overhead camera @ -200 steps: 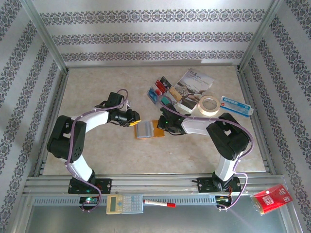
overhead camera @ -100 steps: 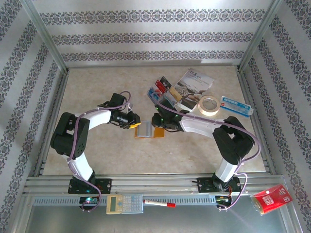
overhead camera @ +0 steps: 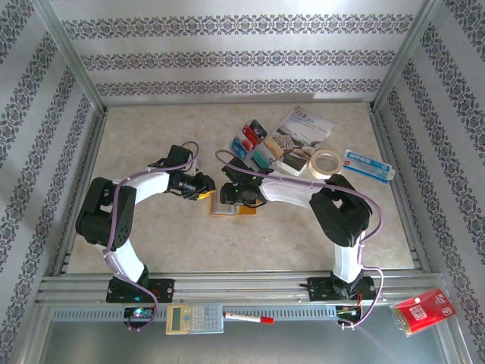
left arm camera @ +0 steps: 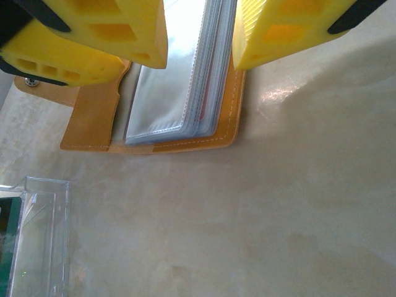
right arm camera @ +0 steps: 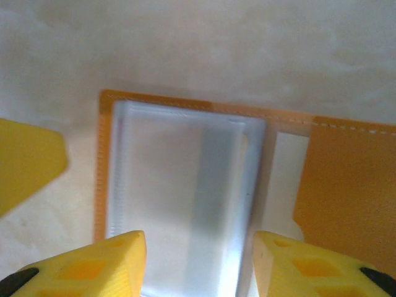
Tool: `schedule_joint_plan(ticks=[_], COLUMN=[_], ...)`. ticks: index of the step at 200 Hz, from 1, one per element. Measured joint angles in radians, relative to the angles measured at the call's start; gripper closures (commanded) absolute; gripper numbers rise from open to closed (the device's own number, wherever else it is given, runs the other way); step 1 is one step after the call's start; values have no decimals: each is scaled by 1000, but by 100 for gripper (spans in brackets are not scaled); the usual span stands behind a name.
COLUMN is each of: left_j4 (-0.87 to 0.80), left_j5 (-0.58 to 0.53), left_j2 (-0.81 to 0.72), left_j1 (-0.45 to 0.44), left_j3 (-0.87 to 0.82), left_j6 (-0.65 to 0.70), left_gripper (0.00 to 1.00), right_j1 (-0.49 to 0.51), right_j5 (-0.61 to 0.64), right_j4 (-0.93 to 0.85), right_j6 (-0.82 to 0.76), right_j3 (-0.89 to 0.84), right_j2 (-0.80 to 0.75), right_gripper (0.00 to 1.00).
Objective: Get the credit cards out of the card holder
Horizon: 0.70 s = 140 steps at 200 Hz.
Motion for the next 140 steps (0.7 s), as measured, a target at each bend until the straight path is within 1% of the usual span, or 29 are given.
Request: schedule_joint_plan(ticks=[32,65,115,140], left_j4=[0,9,9,8], left_j5=[12,48,106,127], left_j2=[0,-4,-8,-8], left_j1=[0,0,-1,-10], left_j3=[0,-12,-33,-33], left_j6=[0,-4,-8,-6], left_gripper=[68,72,77,78], right_j1=[0,0,-1,-2], right_j5=[-18,-17,-13,-13], right_j4=[-63,-101,-101,-95], right_j6=[-32,-36,-36,-35], right_j3=[52,58,49,47], right_j2=[48,62,63,63], right_gripper=[52,60,70,71])
